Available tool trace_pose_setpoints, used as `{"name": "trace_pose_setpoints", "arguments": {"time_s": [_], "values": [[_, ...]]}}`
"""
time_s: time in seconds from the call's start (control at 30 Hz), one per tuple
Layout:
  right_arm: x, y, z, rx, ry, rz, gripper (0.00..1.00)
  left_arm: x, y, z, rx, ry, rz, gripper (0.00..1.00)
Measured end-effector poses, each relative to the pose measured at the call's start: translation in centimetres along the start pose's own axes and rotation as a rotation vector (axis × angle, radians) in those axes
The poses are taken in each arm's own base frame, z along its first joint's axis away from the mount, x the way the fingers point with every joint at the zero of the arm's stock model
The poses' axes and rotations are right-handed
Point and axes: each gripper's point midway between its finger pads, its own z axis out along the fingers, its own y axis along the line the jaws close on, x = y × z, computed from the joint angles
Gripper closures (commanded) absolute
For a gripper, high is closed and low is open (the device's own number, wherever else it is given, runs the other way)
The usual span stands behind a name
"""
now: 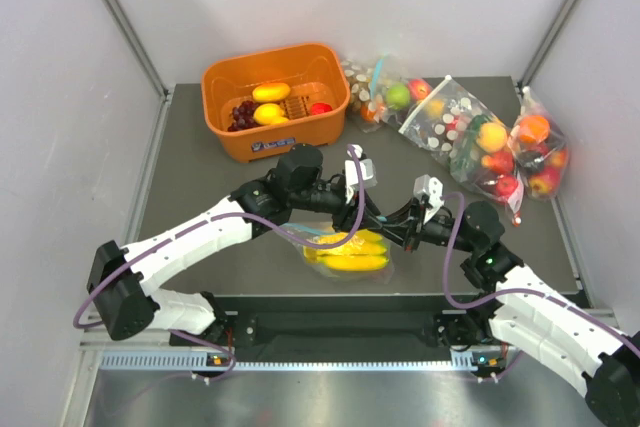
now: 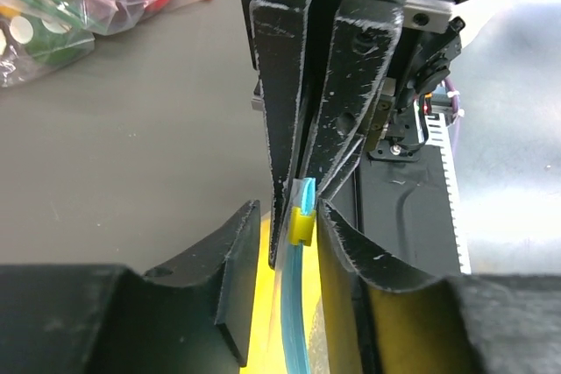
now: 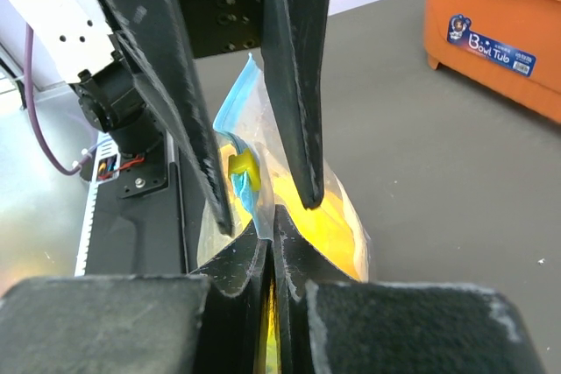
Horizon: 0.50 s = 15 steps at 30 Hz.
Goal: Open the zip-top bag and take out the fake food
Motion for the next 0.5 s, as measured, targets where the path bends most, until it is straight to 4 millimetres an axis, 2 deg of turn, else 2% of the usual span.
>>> {"name": "trace_pose_setpoints", "arguments": {"time_s": [0.07,0.13,0.23,0.37,0.5], "values": [[-0.01,0.00,0.00,0.000,0.000,0.000,1.00,0.24,0.11,0.17,0.001,0.006,-0.004,0.68],[0.02,-0.06,-0.01,0.004,0.000,0.000,1.00,0.48,0.06,0.24,0.006,0.013,-0.011,0.79],[0.06,-0.22,-0.08,0.017,0.002,0.004,1.00,0.45,0.03,0.23,0.009,0.013,-0.006,0.88],[-0.15,-0.29,-0.33,0.035,-0.004,0.002,1.00,0.37,0.01,0.28,0.010,0.010,0.005,0.93],[-0.44,-0.24,-0.57,0.046,-0.014,-0.004,1.00,0.18,-0.08,0.34,0.013,0.004,0.013,0.93]]}}
